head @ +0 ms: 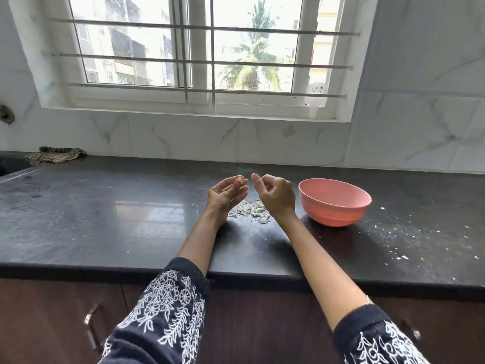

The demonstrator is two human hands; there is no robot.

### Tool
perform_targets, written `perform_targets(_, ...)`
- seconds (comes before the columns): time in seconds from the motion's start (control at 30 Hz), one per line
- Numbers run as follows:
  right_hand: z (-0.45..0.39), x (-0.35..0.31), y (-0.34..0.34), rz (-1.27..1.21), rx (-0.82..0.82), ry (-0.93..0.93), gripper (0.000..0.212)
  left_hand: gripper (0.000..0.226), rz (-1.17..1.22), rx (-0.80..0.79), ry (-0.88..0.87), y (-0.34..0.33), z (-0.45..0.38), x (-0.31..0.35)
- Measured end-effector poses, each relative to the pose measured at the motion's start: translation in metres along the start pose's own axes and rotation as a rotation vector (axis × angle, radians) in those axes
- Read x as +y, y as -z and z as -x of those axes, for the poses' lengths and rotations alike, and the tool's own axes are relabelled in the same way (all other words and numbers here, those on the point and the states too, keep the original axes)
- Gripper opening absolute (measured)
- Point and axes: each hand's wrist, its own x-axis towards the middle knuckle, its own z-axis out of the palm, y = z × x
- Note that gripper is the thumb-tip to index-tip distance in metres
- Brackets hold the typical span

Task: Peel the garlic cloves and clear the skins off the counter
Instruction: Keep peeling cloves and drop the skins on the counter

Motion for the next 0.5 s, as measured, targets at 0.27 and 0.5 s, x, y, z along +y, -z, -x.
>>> perform_targets(0.27, -0.0035, 0.0013, -0.0071, -0.141, -0.085, 0.168, 0.014, 0.023, -0.14, -0.067, -0.003, 0.0004, 0.0021, -0.0011)
perform_targets(0.5, -0.0046, 0.0061, -0.0084, -0.115, -0.127, 0.124, 0.008, 0.017, -0.259, -0.058, 0.015, -0.0016, 0.0017, -0.0063)
